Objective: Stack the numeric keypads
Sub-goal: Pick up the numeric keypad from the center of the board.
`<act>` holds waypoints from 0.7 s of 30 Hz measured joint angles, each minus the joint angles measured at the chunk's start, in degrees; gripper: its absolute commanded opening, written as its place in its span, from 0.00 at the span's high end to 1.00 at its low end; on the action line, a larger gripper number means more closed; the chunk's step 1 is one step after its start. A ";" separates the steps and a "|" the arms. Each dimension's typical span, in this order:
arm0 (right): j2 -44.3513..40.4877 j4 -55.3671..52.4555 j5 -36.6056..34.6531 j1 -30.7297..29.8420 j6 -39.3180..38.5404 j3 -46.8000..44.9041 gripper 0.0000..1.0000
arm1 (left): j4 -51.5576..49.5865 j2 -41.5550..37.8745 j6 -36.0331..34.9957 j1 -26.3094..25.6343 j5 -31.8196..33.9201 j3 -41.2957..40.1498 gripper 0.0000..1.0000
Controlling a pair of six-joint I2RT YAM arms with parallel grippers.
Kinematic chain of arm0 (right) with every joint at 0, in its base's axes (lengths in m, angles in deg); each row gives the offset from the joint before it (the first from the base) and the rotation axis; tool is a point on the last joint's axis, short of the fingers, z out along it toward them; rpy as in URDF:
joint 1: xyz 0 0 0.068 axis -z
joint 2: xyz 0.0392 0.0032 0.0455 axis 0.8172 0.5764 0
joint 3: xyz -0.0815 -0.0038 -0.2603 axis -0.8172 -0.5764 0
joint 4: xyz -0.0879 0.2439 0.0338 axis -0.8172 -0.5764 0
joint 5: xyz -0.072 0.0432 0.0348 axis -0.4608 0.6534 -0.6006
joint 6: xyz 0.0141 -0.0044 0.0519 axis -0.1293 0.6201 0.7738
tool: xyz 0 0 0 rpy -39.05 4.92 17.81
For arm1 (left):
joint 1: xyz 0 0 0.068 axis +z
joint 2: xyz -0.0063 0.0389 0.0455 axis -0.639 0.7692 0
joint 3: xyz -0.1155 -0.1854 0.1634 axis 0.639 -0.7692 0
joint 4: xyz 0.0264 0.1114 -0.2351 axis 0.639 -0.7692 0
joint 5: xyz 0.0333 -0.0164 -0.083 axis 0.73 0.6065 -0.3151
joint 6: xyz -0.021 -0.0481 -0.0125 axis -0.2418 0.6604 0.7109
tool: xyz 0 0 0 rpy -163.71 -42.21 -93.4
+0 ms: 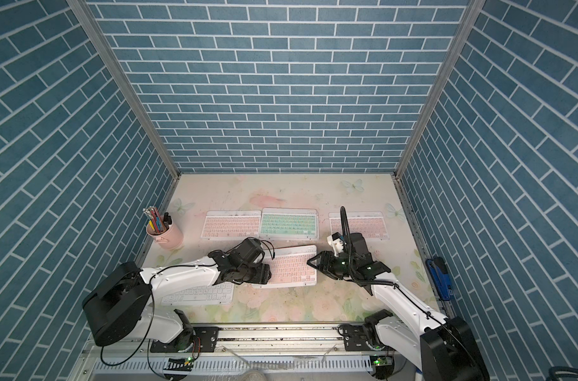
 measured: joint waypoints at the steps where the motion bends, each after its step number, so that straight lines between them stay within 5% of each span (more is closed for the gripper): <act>1: -0.31 -0.07 0.28 0.00 0.00 0.00 0.43 | 0.17 -0.04 -0.11 0.07 -0.11 -0.11 0.23; 21: -3.98 1.81 4.66 0.00 1.99 0.11 0.46 | 2.29 -1.40 -0.26 0.85 -1.88 -1.79 0.23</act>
